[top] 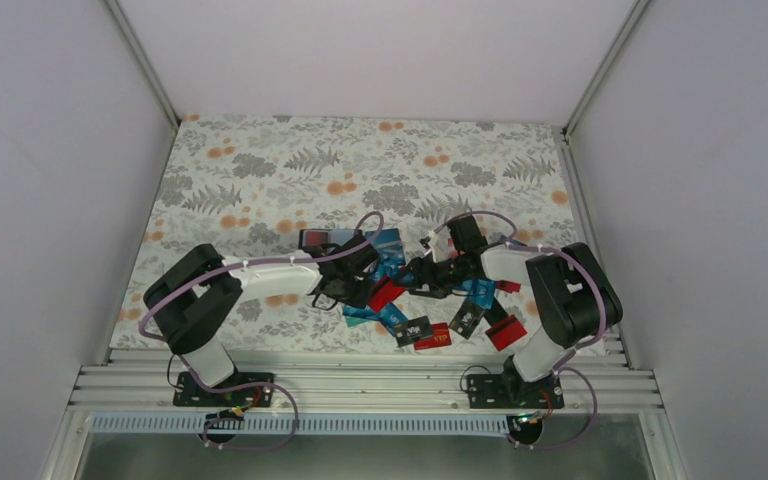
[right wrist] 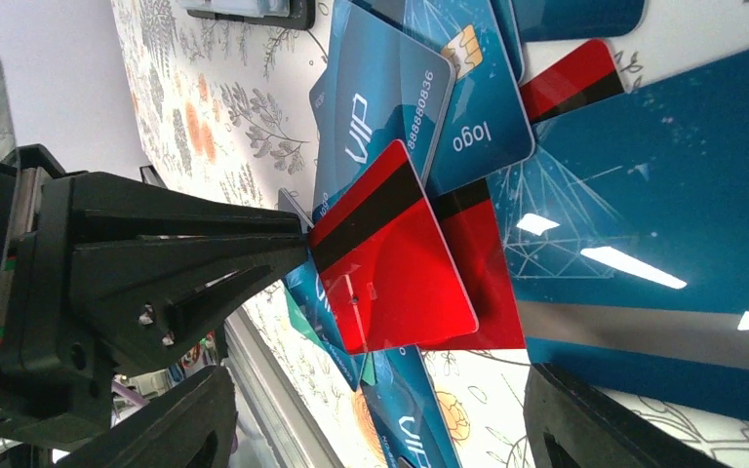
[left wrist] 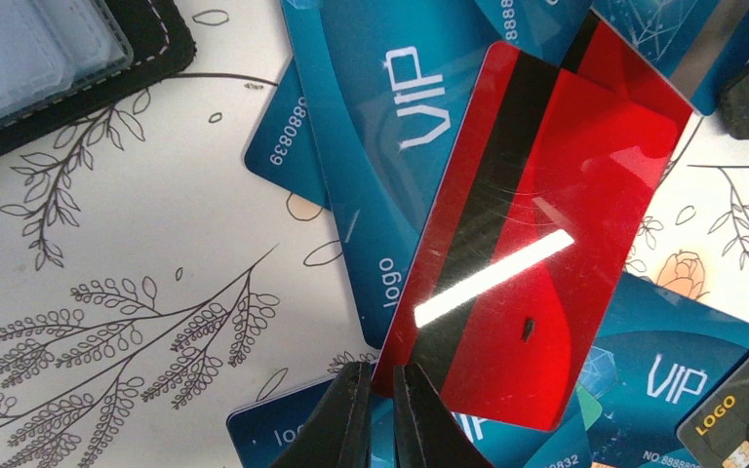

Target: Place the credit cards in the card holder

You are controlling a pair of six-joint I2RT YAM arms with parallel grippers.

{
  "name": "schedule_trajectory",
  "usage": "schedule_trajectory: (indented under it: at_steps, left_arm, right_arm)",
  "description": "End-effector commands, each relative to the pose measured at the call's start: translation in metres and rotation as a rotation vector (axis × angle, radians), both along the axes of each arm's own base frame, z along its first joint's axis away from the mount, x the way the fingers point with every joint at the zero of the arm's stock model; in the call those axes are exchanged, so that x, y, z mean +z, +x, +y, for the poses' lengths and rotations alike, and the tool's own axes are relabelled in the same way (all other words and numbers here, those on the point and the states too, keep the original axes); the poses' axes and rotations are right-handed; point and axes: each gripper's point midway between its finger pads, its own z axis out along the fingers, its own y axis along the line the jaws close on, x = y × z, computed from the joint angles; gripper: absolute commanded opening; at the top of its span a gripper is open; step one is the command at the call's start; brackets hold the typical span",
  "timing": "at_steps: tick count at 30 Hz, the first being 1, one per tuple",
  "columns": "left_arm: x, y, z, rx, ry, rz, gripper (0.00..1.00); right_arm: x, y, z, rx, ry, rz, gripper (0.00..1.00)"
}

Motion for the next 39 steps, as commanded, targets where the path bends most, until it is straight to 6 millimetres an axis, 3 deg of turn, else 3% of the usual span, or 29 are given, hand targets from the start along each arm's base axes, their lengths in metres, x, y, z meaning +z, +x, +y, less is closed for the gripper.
schedule_trajectory:
  at_steps: [1, 15, 30, 39]
  left_arm:
    - [-0.013, -0.004, 0.003, -0.010, 0.024, 0.023, 0.07]
    - [-0.029, -0.008, 0.013, 0.001, 0.088, 0.041, 0.07]
    - [-0.032, -0.011, 0.014, 0.000, 0.089, 0.046, 0.07]
    - [-0.035, -0.013, 0.015, -0.005, 0.088, 0.051, 0.06]
  right_arm:
    - [0.004, 0.008, 0.006, 0.023, 0.009, -0.051, 0.75]
    - [-0.007, 0.005, 0.016, 0.063, 0.027, -0.016, 0.73]
    - [-0.013, 0.001, 0.026, 0.080, 0.075, 0.028, 0.58]
    - [0.005, 0.001, 0.034, 0.070, 0.178, 0.041, 0.55]
